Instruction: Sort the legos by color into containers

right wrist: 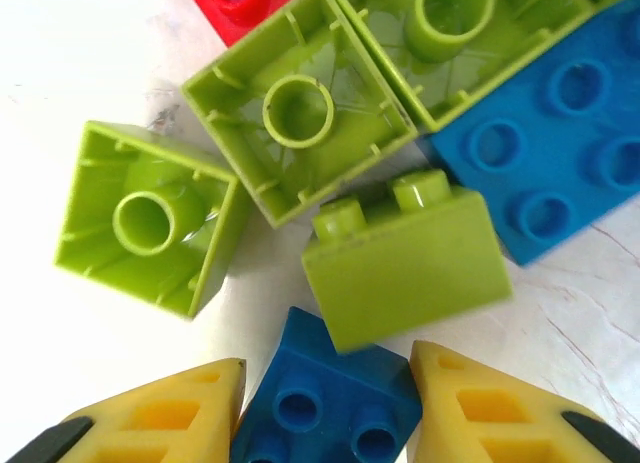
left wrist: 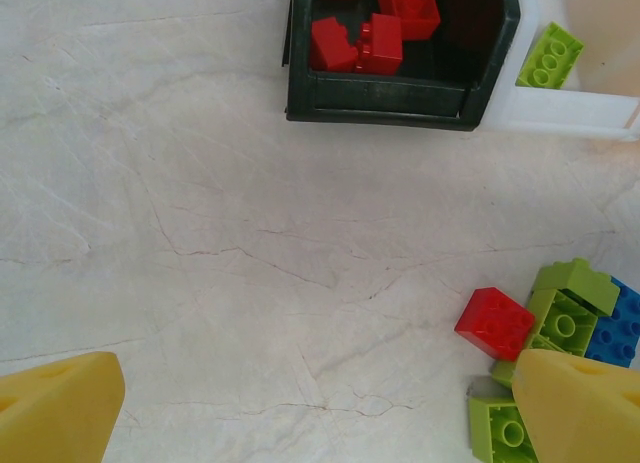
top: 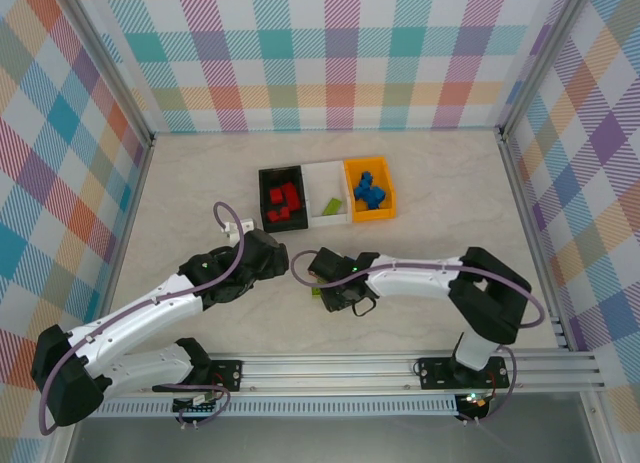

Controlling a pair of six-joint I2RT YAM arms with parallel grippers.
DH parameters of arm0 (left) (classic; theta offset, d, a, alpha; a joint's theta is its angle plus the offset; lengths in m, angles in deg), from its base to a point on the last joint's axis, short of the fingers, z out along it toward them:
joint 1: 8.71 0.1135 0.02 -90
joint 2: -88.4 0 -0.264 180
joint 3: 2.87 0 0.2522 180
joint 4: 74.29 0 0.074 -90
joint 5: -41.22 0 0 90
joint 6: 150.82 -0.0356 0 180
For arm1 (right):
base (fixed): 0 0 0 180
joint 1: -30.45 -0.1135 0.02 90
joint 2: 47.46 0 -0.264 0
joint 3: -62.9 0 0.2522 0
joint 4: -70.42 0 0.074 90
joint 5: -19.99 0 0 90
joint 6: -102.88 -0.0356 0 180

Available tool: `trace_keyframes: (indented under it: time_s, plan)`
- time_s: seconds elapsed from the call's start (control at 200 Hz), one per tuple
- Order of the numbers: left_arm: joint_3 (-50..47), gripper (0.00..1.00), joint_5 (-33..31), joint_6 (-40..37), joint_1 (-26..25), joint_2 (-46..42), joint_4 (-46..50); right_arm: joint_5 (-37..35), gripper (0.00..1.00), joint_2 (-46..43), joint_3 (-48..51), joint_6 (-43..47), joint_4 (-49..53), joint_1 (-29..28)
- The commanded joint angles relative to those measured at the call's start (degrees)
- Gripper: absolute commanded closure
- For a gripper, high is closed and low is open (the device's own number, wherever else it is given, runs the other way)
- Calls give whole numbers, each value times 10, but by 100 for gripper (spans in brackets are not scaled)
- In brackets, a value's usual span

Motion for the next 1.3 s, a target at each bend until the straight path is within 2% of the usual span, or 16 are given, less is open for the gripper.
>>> trace_keyframes:
  time_s: [0.0, 0.11, 0.265, 0.42, 0.535, 0.67, 0.79, 0.825, 0.87, 0.91, 1.025, 1.195, 1.295]
  plan:
    - [3, 0, -9, -1, -1, -4, 6, -8, 70, -72, 6, -6, -1, -3]
    - [-3, 0, 3, -3, -1, -3, -7, -29, 71, -126, -19, 26, 27, 19]
    - [-8, 0, 28, -4, 0, 9, -23, 4, 71, -139, -79, 94, 12, 158]
    - [-2, 0, 46, -7, -2, 31, -24, 32, 71, -26, -193, 127, -14, 278]
    - [2, 0, 61, -13, -2, 42, -27, 37, 71, 93, -297, 122, -8, 328]
    - [8, 0, 79, -21, -3, 60, -26, 36, 70, 196, -408, 115, 19, 351]
    - [10, 0, 96, -28, -6, 79, -30, 38, 66, 255, -480, 106, 51, 361]
    - [9, 0, 102, -29, -8, 84, -34, 41, 61, 266, -493, 105, 58, 362]
    - [10, 0, 110, -32, -10, 92, -39, 44, 48, 274, -506, 100, 67, 365]
    - [11, 0, 117, -36, -14, 101, -43, 45, 41, 273, -509, 101, 70, 365]
    - [24, 0, 129, -51, -32, 137, -49, 50, 33, 231, -477, 102, 50, 365]
    - [59, 0, 136, -65, -79, 207, -45, 70, 32, 131, -364, 101, -1, 362]
    - [69, 4, 144, -65, -103, 247, -49, 73, 32, 79, -291, 105, -25, 359]
